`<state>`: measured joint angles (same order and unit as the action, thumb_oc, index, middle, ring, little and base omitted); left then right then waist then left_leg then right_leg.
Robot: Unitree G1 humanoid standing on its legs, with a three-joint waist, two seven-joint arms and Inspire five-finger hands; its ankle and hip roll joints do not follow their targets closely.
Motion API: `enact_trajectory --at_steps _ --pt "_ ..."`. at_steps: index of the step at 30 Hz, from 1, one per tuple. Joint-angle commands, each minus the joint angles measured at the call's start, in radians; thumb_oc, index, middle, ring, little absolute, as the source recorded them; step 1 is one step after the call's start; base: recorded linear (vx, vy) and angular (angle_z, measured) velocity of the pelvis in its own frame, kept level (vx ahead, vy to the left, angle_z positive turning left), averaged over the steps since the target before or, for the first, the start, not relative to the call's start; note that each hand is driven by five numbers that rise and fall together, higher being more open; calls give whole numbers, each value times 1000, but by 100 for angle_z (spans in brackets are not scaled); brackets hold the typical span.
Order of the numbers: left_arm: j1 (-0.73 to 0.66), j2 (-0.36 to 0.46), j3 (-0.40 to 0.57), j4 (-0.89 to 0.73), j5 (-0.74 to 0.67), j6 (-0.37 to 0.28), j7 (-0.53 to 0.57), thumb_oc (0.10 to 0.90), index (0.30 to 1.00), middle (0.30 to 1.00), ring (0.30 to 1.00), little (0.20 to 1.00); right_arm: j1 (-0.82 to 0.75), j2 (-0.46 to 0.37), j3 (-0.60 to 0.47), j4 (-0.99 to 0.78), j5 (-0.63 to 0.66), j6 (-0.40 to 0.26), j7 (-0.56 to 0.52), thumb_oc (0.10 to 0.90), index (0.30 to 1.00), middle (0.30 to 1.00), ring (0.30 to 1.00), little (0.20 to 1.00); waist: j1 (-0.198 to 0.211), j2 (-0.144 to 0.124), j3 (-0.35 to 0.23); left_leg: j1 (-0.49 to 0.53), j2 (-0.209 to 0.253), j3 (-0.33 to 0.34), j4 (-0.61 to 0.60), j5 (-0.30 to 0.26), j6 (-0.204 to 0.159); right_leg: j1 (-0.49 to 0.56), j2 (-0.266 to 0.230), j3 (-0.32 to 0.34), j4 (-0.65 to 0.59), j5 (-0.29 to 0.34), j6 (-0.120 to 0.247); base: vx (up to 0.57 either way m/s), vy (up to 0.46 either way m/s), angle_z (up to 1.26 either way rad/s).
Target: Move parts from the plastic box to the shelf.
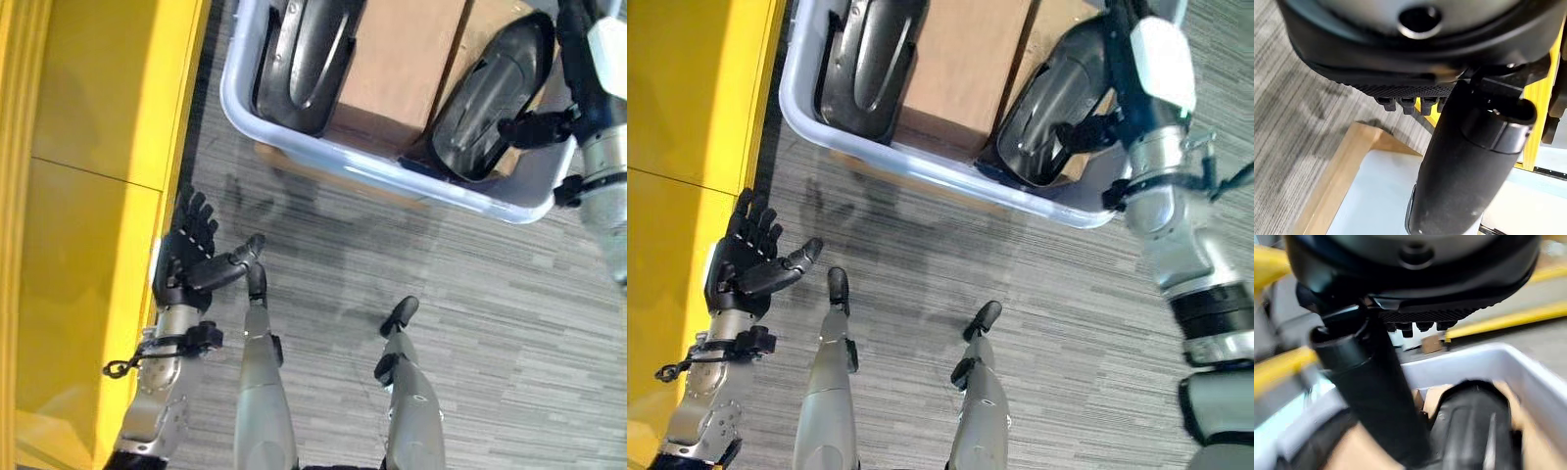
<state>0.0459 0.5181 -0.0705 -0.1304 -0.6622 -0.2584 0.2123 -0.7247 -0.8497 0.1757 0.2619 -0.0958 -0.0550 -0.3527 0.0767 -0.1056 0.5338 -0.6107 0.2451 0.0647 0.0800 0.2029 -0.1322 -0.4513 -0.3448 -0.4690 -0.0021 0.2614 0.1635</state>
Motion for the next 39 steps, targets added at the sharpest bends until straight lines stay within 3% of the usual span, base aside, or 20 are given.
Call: enact_trajectory --at_steps 1,5,8,16,39 --pt "-14 -7 17 -114 -4 -46 3 900 1000 1000 1000 1000 -108 -17 -14 -83 119 -88 -83 900 1000 1000 1000 1000 19 5 -14 107 18 67 -14 -71 -32 91 -33 22 84 -87 84 -3 -4 -12" --pt "-19 -4 -1 -109 -4 -45 9 900 1000 1000 1000 1000 -89 77 -36 -123 128 -94 -105 900 1000 1000 1000 1000 17 23 -14 106 16 75 -9 -73 -31 82 -38 33 90 -95 82 3 -6 -15" --pt "-43 -7 -42 -107 9 -50 18 900 1000 1000 1000 1000 -152 162 -40 -112 93 -93 -172 900 1000 1000 1000 1000 15 54 -14 107 14 87 -7 -76 -28 55 -45 52 107 -97 80 -1 2 -5" --pt "-73 -26 -90 -102 38 -57 36 900 1000 1000 1000 1000 -243 236 -21 -117 -45 -57 -247 900 1000 1000 1000 1000 13 94 -14 96 10 102 -15 -79 -22 0 -52 78 132 -108 78 15 -13 -8" --pt "-85 -54 -102 -91 61 -60 64 900 1000 1000 1000 1000 -228 312 58 -3 -41 -47 -206 900 1000 1000 1000 1000 7 100 -14 49 2 107 -8 -87 -15 -55 -54 83 147 -112 72 1 0 0"
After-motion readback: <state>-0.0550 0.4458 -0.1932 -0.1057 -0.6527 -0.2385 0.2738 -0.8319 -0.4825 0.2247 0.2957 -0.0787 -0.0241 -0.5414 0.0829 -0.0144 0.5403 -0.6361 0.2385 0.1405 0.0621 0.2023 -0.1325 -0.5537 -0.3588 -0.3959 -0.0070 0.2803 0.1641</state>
